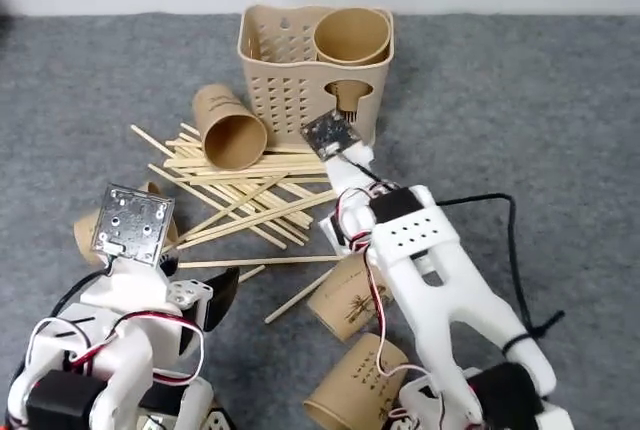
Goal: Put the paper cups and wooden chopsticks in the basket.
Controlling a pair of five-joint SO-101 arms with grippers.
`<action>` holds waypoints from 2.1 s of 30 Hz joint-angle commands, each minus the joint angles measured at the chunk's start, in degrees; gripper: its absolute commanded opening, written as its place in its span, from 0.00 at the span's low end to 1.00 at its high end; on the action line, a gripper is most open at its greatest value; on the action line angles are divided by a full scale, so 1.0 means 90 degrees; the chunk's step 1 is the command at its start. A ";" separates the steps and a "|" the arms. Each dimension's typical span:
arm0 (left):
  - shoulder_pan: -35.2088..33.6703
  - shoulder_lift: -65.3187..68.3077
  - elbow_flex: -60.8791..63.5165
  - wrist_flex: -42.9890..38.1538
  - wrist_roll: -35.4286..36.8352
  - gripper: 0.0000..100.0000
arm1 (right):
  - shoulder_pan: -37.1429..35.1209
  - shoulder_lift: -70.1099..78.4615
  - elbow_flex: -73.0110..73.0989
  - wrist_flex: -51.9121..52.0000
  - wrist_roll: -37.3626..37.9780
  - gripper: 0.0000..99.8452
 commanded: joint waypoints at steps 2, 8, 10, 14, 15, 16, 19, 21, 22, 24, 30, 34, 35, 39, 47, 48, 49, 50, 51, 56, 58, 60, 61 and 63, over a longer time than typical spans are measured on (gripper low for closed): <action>0.0020 -0.0010 -0.0034 -0.0049 0.0088 0.25 | -0.0015 -0.0112 -0.0117 -0.0161 -0.0225 0.01; 0.0020 -0.0010 -0.0034 -0.0049 0.0068 0.25 | 0.0034 -0.0112 -0.0508 0.0230 0.0195 0.14; 0.0020 -0.0010 -0.0034 -0.0049 0.0068 0.25 | 0.0005 -0.0083 -0.0850 0.0786 0.0381 0.22; 0.0020 -0.0020 -0.0034 -0.0039 0.0068 0.25 | 0.0112 -0.0073 -0.1455 0.1480 0.0440 0.22; 0.0020 -0.0020 -0.0034 -0.0039 0.0068 0.25 | 0.0161 -0.0103 -0.1573 0.1626 0.0449 0.21; 0.0020 -0.0020 -0.0034 -0.0039 0.0068 0.25 | 0.0190 -0.0103 -0.1729 0.1861 0.0459 0.21; 0.0020 -0.0010 -0.0034 -0.0039 0.0068 0.25 | 0.0210 -0.0103 -0.2276 0.2945 0.0791 0.22; 0.0020 -0.0010 -0.0034 -0.0039 0.0068 0.25 | 0.0210 -0.0063 -0.2491 0.3531 0.1006 0.24; 0.0020 -0.0010 -0.0034 -0.0039 0.0068 0.25 | 0.0220 -0.0034 -0.2510 0.3717 0.1084 0.24; 0.0020 -0.0010 -0.0034 -0.0039 0.0068 0.25 | 0.0239 -0.0044 -0.2383 0.4029 0.1143 0.25; 0.0020 -0.0029 -0.0034 -0.0039 0.0068 0.25 | 0.0269 -0.0073 -0.1827 0.4098 0.1162 0.27; 0.0020 -0.0029 -0.0034 -0.0029 0.0068 0.25 | 0.0269 -0.0044 -0.1446 0.3639 0.1162 0.27; 0.0020 -0.0029 -0.0034 -0.0029 0.0068 0.25 | 0.0269 -0.0044 -0.1299 0.3502 0.1162 0.27; 0.0020 -0.0039 -0.0034 -0.0029 0.0068 0.25 | 0.0249 -0.0044 -0.0752 0.3013 0.1104 0.27; 0.0020 -0.0039 -0.0034 -0.0029 0.0068 0.25 | 0.0230 -0.0103 -0.0606 0.2222 0.1094 0.13; 0.0020 -0.0029 -0.0034 -0.0029 0.0068 0.25 | 0.0230 -0.0093 -0.0606 0.2183 0.1094 0.12; 0.0020 -0.0029 -0.0034 -0.0029 0.0068 0.25 | 0.0230 -0.0054 -0.0606 0.2164 0.1094 0.12; 0.0020 -0.0029 -0.0034 -0.0029 0.0068 0.25 | 0.0230 -0.0044 -0.0596 0.2154 0.1094 0.12; 0.0020 -0.0029 -0.0034 -0.0029 0.0068 0.25 | 0.0230 -0.0044 -0.0596 0.2164 0.1094 0.12; 0.0020 -0.0029 -0.0034 -0.0029 0.0068 0.25 | 0.0230 -0.0093 -0.0596 0.2154 0.1074 0.12; 0.0020 -0.0029 -0.0034 -0.0029 0.0068 0.25 | 0.0230 -0.0112 -0.0615 0.2144 0.0850 0.12; 0.0020 -0.0029 -0.0034 -0.0029 0.0068 0.25 | 0.0220 -0.0112 -0.0615 0.2144 0.0762 0.10; 0.0020 -0.0020 -0.0034 -0.0029 0.0068 0.25 | 0.0200 -0.0112 -0.0615 0.2154 0.0752 0.08; 0.0020 -0.0010 -0.0034 -0.0029 0.0068 0.25 | 0.0112 -0.0132 -0.0625 0.2164 0.0742 0.03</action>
